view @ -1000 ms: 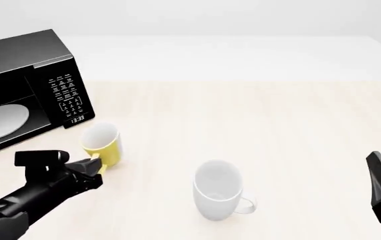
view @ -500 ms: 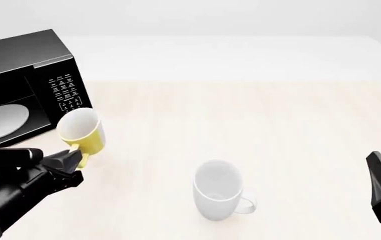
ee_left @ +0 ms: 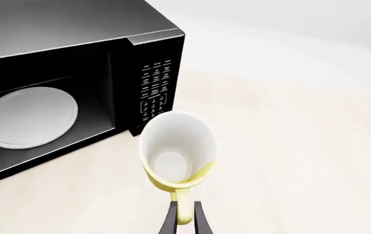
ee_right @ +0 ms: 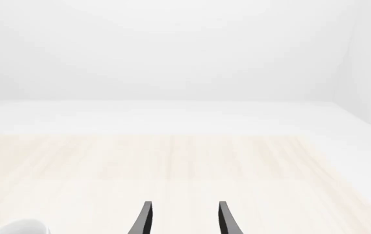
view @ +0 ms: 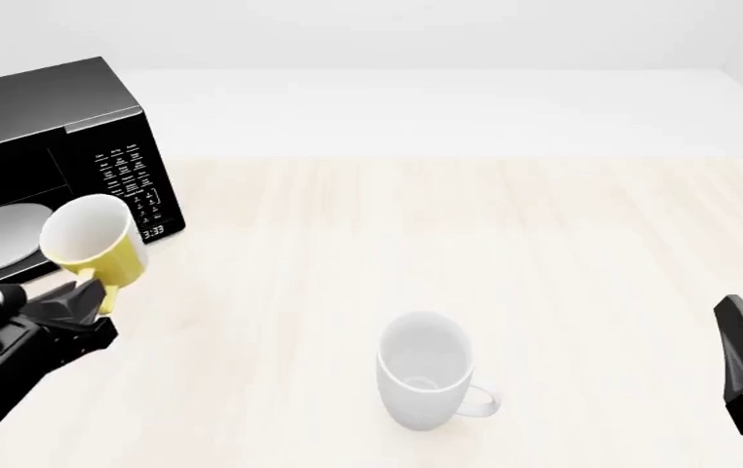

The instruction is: Put the yellow and white mug in the microwave and close it.

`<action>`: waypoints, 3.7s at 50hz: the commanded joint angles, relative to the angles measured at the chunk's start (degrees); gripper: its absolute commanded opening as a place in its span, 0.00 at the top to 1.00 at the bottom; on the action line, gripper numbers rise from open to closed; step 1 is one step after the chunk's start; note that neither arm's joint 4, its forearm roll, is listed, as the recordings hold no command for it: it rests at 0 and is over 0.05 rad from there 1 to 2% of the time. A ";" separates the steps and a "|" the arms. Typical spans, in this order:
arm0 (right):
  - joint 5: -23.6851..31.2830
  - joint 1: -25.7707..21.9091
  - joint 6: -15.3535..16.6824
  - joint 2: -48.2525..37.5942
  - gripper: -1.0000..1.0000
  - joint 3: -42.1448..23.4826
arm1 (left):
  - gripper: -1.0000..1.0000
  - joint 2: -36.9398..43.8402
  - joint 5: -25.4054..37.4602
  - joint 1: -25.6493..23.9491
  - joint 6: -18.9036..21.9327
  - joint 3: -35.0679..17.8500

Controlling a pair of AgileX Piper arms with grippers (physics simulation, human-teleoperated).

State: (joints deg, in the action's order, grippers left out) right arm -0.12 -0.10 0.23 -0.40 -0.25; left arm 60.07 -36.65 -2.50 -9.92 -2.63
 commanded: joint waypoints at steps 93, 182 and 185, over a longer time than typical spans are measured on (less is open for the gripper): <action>0.00 -0.01 0.00 0.00 0.00 0.00 | 1.00 33.96 -12.34 25.58 -7.05 -17.21; 0.00 0.00 0.00 -0.01 0.00 0.00 | 1.00 44.88 -4.97 29.87 -7.95 -36.04; 0.00 0.01 0.00 0.00 0.00 0.00 | 1.00 45.75 -5.55 29.61 -7.78 -35.75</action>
State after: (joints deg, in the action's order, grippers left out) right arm -0.12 -0.10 0.23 -0.40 -0.25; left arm 103.22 -42.08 26.99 -17.83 -37.31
